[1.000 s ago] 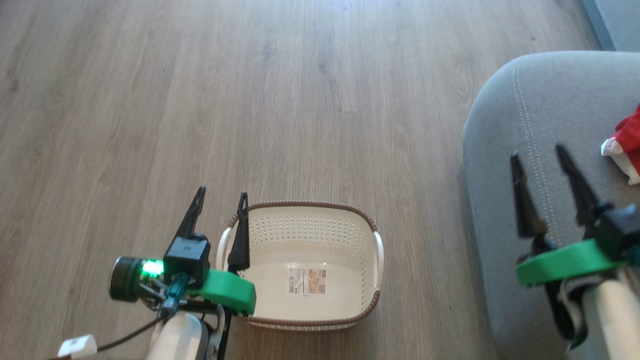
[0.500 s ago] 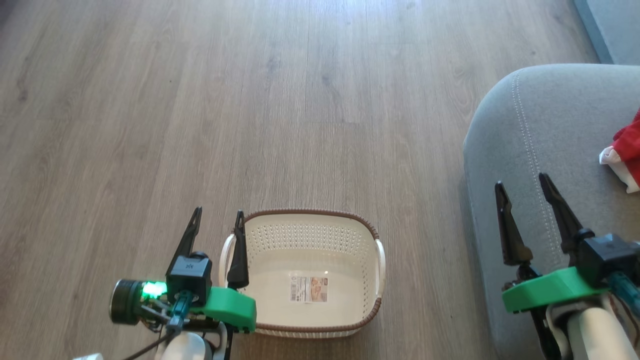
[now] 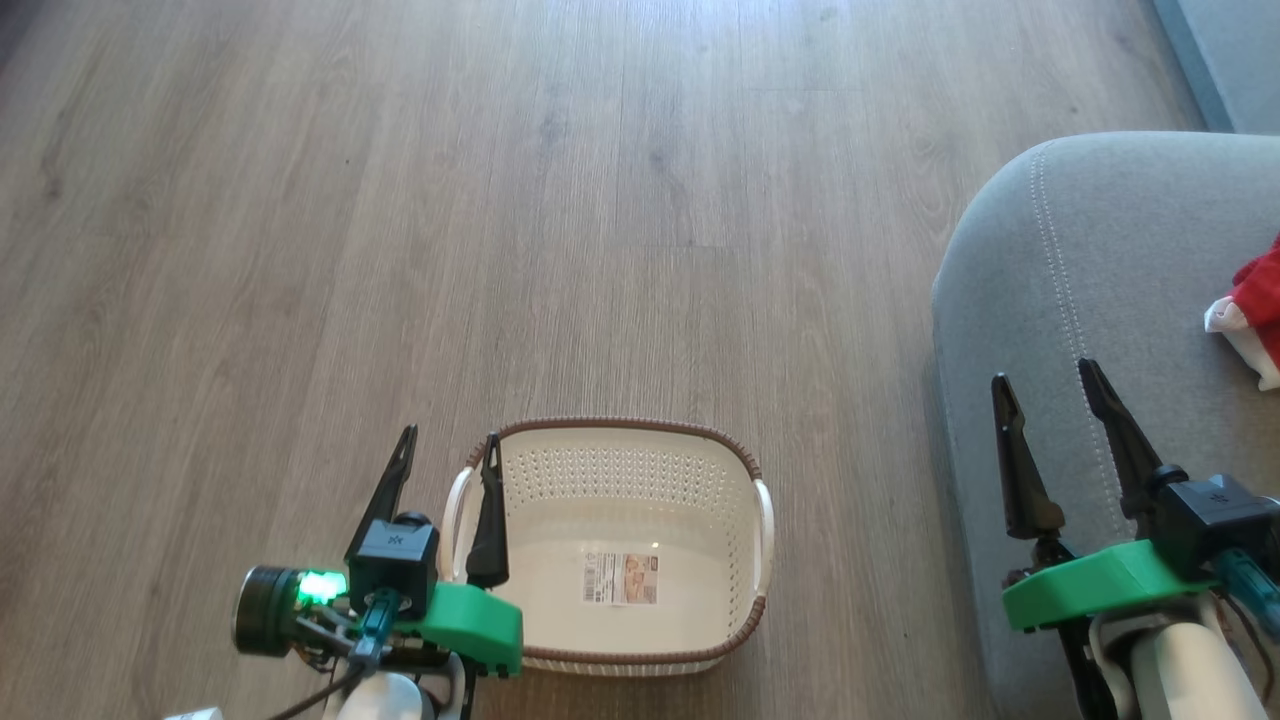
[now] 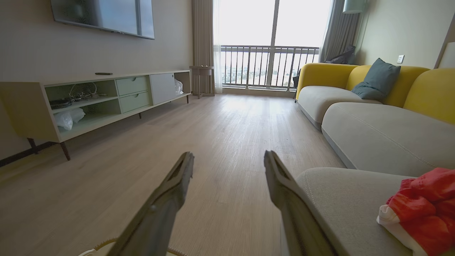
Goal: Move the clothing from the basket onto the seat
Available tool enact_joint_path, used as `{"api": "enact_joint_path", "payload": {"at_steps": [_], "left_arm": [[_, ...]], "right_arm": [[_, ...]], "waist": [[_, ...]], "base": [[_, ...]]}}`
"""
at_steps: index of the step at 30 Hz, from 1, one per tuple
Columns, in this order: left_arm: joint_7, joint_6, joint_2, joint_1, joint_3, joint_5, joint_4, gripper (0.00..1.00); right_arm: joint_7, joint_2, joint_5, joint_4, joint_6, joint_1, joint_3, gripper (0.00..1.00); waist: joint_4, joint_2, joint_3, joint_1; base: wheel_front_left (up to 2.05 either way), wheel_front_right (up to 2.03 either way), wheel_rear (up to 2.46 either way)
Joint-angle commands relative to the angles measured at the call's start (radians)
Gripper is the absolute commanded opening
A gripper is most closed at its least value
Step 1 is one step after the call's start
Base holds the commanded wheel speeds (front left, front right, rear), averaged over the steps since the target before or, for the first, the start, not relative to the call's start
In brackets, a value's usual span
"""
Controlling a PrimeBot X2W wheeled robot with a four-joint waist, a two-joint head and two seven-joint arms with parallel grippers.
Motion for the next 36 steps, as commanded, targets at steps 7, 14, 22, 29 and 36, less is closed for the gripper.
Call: {"api": "enact_joint_path", "payload": {"at_steps": [7,14,22,29,36], "left_arm": [[-0.005,-0.008,-0.006,-0.035,0.041,-0.001,-0.020,1.00],[-0.005,-0.036,-0.006,-0.031,0.048,-0.058,-0.016,1.00],[-0.005,-0.068,-0.006,-0.029,0.059,-0.065,-0.020,1.00],[-0.005,-0.081,-0.006,-0.026,0.065,-0.085,-0.026,1.00],[-0.005,-0.094,-0.006,-0.019,0.072,-0.108,-0.021,1.00]], "right_arm": [[-0.006,0.004,-0.013,-0.023,0.000,-0.023,0.015,1.00],[-0.006,0.010,-0.016,-0.029,0.000,-0.022,0.005,1.00],[-0.006,0.012,-0.018,-0.031,0.000,-0.023,0.001,1.00],[-0.006,0.010,-0.017,-0.032,0.000,-0.025,0.000,1.00],[-0.006,0.007,-0.017,-0.028,0.000,-0.024,0.006,1.00]], "waist": [[-0.006,0.0000,0.000,0.0000],[-0.004,0.0000,0.005,0.0000],[0.001,0.0000,0.012,0.0000],[0.001,0.0000,0.018,0.0000],[-0.004,0.0000,0.013,0.0000]], "base": [[0.00,0.00,0.00],[0.00,0.00,0.00],[0.00,0.00,0.00],[0.00,0.00,0.00],[0.00,0.00,0.00]]}}
